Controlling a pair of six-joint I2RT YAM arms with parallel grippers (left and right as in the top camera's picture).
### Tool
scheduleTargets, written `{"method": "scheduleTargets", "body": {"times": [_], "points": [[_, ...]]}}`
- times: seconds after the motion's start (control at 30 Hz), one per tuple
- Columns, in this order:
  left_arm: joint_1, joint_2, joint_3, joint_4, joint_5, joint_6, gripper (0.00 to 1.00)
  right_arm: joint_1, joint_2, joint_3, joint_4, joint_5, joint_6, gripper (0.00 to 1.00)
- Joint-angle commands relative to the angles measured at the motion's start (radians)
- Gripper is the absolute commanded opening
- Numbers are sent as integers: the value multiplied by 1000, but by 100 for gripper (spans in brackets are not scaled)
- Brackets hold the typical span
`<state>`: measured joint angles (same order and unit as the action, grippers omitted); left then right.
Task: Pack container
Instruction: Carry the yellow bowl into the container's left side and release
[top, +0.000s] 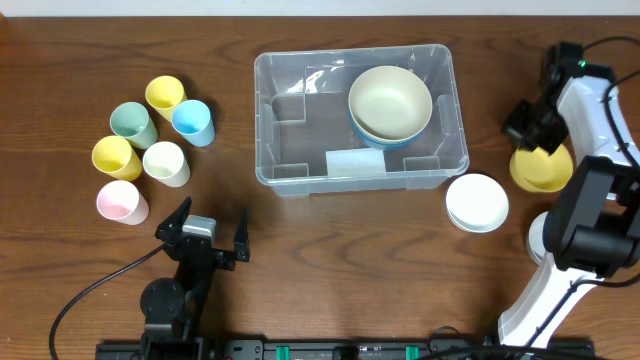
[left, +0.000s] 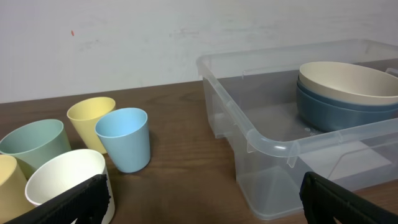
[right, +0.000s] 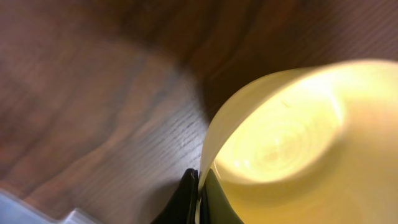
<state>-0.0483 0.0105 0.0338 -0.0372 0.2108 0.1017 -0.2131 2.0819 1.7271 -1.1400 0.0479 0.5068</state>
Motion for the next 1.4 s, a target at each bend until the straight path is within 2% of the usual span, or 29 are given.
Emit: {"method": "scheduleTargets", "body": {"times": [0.0, 0.13, 0.27, 0.53, 0.7, 0.87, 1.1, 1.37], "points": [[4, -5, -29, -13, 14, -5, 98, 0, -106, 156, -62, 2, -53, 1], [4, -5, -29, -13, 14, -5, 98, 43, -181, 319, -142, -58, -140, 1], [4, -5, -29, -13, 14, -5, 98, 148, -272, 415, -166, -79, -154, 1], [4, -5, -29, -13, 14, -5, 98, 542, -380, 418, -8, -62, -192, 1], [4, -5, -29, -13, 14, -5, 98, 786, -315, 418, 69, 120, -236, 1], [4, -5, -29, -13, 14, -5, 98, 919, -171, 418, 129, 165, -299, 1], [4, -5, -29, -13, 14, -5, 98, 974, 40, 418, 204, 165, -343, 1], [4, -5, -29, -13, 14, -5, 98, 964, 180, 418, 236, 165, -348, 1]]}}
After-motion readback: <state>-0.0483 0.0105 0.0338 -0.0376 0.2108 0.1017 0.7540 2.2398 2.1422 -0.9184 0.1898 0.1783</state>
